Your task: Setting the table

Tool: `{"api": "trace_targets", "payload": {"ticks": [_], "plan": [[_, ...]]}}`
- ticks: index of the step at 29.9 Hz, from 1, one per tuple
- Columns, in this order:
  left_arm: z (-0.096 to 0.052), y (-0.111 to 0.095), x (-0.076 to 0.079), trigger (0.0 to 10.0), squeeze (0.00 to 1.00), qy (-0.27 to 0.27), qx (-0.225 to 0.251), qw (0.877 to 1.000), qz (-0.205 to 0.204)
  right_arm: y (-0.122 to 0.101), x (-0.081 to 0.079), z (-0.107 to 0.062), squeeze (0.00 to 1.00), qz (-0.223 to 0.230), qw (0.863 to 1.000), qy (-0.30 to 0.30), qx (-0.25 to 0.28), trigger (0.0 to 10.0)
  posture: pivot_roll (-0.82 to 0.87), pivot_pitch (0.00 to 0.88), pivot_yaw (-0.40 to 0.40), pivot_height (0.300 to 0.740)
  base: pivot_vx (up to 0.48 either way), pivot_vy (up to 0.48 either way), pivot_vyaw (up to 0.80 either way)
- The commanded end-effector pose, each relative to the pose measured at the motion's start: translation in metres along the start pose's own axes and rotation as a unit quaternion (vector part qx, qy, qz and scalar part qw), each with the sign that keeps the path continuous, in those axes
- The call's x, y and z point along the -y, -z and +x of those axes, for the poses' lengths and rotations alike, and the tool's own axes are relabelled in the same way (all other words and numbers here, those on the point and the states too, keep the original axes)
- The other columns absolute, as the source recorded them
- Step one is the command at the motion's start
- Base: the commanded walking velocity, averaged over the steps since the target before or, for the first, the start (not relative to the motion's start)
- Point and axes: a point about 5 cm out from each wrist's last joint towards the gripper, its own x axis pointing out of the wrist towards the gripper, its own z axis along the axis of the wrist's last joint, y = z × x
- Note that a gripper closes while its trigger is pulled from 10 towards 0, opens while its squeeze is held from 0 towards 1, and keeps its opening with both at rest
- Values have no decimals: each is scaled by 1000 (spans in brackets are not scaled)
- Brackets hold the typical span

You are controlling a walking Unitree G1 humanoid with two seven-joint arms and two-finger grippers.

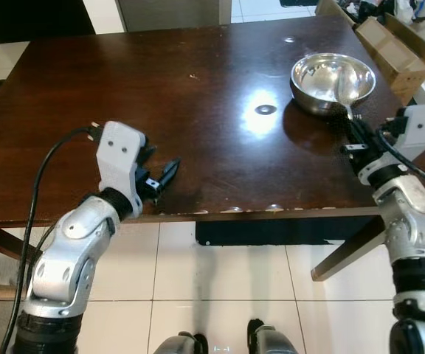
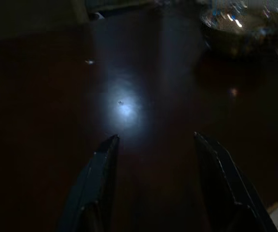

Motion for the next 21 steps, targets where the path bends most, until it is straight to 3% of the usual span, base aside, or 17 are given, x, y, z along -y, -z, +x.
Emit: {"api": "trace_targets", "payload": {"ticks": [1, 7, 10, 15, 21], "plan": [[1, 6, 1, 10000, 0, -10, -6, 1000, -5, -4, -17, -4, 0, 15, 1000, -14, 8, 10000, -134, 89, 82, 740, 0, 0, 0], [8, 13, 10, 10000, 0, -13, -7, 1000, 2, -4, -35, -15, 0, 12, 1000, -24, 8, 10000, -176, 72, 72, 740, 0, 0, 0], [15, 19, 11, 10000, 0, -30, -8, 1000, 4, -2, -45, -28, 0, -13, 999, -40, -16, 10000, -212, 61, 53, 740, 0, 0, 0], [18, 22, 11, 10000, 0, -46, -7, 999, 1, 2, -51, -37, 0, -15, 998, -46, -47, 10000, -220, 57, 40, 740, 0, 0, 0], [18, 25, 12, 10000, 0, -57, -6, 998, 4, 5, -52, -36, 0, -13, 997, -45, -56, 10000, -218, 56, 32, 740, 0, -139, 0]]}}
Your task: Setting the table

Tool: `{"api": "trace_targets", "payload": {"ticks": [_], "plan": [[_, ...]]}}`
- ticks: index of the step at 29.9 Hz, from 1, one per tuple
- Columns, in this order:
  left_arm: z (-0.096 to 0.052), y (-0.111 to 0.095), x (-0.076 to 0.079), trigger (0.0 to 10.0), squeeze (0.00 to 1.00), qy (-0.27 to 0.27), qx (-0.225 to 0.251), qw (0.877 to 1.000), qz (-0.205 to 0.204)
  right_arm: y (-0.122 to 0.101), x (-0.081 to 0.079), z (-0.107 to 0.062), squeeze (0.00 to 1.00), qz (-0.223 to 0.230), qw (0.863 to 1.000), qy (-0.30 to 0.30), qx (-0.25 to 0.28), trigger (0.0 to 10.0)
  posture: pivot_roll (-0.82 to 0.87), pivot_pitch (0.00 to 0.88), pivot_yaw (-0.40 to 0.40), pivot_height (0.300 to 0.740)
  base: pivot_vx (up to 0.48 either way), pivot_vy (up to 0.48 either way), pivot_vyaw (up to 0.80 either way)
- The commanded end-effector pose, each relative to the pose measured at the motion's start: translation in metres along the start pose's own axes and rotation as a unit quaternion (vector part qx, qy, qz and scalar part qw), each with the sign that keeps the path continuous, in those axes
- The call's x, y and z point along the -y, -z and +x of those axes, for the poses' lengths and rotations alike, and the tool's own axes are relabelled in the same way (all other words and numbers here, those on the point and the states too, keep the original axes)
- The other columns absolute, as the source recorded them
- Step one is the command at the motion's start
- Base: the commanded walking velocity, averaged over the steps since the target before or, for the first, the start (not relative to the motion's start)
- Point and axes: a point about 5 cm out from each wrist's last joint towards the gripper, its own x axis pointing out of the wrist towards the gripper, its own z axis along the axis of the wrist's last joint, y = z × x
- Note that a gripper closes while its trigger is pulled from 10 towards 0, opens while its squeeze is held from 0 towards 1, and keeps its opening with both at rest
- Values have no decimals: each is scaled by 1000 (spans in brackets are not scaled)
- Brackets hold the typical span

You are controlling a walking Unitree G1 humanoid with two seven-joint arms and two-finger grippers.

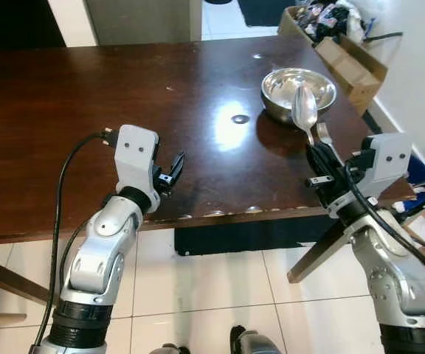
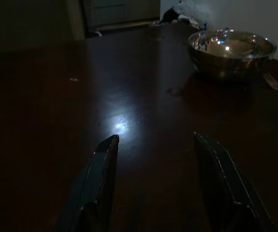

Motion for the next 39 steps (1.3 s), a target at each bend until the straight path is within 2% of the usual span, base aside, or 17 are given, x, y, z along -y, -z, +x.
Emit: {"api": "trace_targets", "payload": {"ticks": [1, 27, 39], "plan": [[0, 7, -1, 10000, 0, -6, -13, 1000, 4, -1, -2, 0, 0, -5, 1000, -4, -2, 10000, -218, 56, 32, 740, 0, -330, 0], [3, 10, -4, 10000, 0, -18, -15, 1000, 11, -1, -1, -5, 0, -1, 1000, 12, -16, 10000, -212, 63, 44, 740, 0, -296, 0], [5, 14, -6, 10000, 0, -22, -31, 999, 14, 0, -2, -4, 0, 0, 1000, 13, -19, 10000, -207, 64, 48, 740, 0, 0, 0]]}}
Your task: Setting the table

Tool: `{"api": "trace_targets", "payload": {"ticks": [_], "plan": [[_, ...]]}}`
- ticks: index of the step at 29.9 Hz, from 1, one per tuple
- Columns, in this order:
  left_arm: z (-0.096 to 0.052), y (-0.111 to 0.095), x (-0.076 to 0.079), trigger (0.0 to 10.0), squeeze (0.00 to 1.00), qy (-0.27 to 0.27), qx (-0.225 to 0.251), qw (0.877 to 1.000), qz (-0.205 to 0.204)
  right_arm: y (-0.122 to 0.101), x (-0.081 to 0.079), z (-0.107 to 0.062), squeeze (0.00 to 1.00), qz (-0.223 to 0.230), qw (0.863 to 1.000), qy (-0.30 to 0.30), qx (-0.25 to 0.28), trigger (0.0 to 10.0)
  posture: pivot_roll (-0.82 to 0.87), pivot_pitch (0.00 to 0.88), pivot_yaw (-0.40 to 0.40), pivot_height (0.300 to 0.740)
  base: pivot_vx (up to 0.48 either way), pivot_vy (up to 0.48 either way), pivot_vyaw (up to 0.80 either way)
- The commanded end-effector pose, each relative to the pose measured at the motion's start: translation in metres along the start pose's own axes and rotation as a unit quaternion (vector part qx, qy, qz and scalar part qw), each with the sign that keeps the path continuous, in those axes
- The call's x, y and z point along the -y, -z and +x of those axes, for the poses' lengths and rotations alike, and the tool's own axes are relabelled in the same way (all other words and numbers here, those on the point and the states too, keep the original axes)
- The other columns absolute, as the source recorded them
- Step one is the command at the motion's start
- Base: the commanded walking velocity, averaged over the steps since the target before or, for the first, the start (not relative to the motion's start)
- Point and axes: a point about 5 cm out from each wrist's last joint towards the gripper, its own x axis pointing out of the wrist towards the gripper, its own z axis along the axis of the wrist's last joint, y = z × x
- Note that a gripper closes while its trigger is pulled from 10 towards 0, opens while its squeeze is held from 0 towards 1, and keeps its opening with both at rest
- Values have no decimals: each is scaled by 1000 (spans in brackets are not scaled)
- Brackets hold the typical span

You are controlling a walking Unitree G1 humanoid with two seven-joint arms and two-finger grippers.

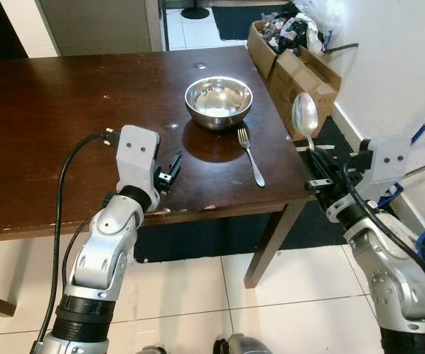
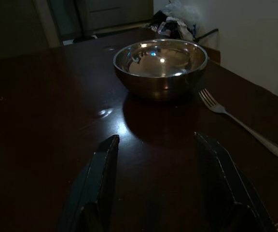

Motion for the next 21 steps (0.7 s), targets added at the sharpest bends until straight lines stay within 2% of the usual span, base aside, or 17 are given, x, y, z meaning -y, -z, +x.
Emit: {"api": "trace_targets", "payload": {"ticks": [1, 12, 17, 21], "plan": [[0, 6, -2, 10000, 0, -6, -17, 1000, 5, -1, -1, 0, 0, -2, 1000, 0, 0, 10000, -207, 64, 48, 740, 0, 0, 0], [0, 8, -4, 10000, 0, -15, -21, 1000, 16, -1, -2, 0, 0, -2, 1000, -2, 1, 10000, -205, 59, 48, 740, 0, 0, 0], [0, 9, -5, 10000, 0, -20, -24, 999, 22, -1, -2, 0, 0, -2, 1000, -3, 1, 10000, -205, 59, 48, 740, 0, -404, 0], [1, 10, -5, 10000, 0, -21, -27, 999, 22, -1, -1, 0, 0, -2, 1000, -3, 0, 10000, -207, 61, 48, 740, 253, -399, 0]]}}
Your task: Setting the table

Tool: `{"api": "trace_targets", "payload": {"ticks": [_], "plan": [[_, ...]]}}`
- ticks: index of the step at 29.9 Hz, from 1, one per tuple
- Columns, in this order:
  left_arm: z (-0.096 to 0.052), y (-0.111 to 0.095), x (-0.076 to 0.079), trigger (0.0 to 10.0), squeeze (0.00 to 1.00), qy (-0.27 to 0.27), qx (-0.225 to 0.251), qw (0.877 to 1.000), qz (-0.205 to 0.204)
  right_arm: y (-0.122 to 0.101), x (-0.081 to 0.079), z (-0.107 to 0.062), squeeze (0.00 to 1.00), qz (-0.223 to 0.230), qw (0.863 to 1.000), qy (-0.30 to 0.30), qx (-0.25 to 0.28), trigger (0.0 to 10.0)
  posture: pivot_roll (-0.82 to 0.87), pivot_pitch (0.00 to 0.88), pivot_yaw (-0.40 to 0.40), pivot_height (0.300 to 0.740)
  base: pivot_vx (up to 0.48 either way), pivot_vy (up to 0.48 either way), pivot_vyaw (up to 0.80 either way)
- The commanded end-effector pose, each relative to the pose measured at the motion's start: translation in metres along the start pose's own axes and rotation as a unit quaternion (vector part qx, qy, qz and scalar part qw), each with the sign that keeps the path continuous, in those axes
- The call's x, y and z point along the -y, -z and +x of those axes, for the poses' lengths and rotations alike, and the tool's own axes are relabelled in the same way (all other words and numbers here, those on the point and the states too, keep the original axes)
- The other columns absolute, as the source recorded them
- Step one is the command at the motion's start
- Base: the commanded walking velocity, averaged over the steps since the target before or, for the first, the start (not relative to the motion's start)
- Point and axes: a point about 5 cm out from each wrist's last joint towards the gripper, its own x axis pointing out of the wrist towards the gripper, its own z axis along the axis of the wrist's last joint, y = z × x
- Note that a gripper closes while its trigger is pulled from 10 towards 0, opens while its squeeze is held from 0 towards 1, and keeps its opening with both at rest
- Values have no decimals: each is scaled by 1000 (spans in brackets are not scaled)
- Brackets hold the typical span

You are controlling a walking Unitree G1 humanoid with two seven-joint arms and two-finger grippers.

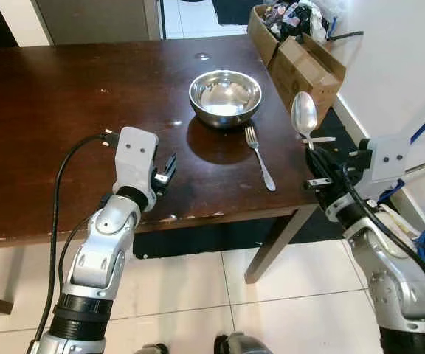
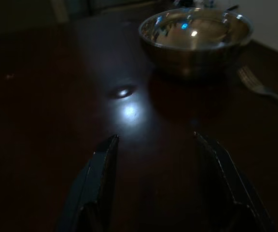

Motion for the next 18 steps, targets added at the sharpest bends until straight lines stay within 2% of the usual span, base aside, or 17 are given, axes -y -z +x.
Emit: {"api": "trace_targets", "payload": {"ticks": [1, 4, 9, 18], "plan": [[0, 4, 3, 10000, 0, 1, -12, 1000, 1, 0, 2, -2, 0, -3, 1000, 4, -2, 10000, -207, 61, 48, 740, 270, -364, 0], [0, 5, 2, 10000, 0, -2, -16, 1000, -1, 0, 2, -2, 0, -4, 1000, 4, -3, 10000, -209, 62, 45, 740, 260, -121, 0], [1, 8, 2, 10000, 0, -9, -27, 999, -17, 0, 2, -3, 0, -5, 1000, 4, -5, 10000, -211, 66, 42, 740, 0, 0, 0], [0, 9, 1, 10000, 0, -8, -32, 999, -12, 2, 0, -2, 0, -2, 1000, 2, -7, 10000, -205, 70, 45, 740, 0, 0, 0]]}}
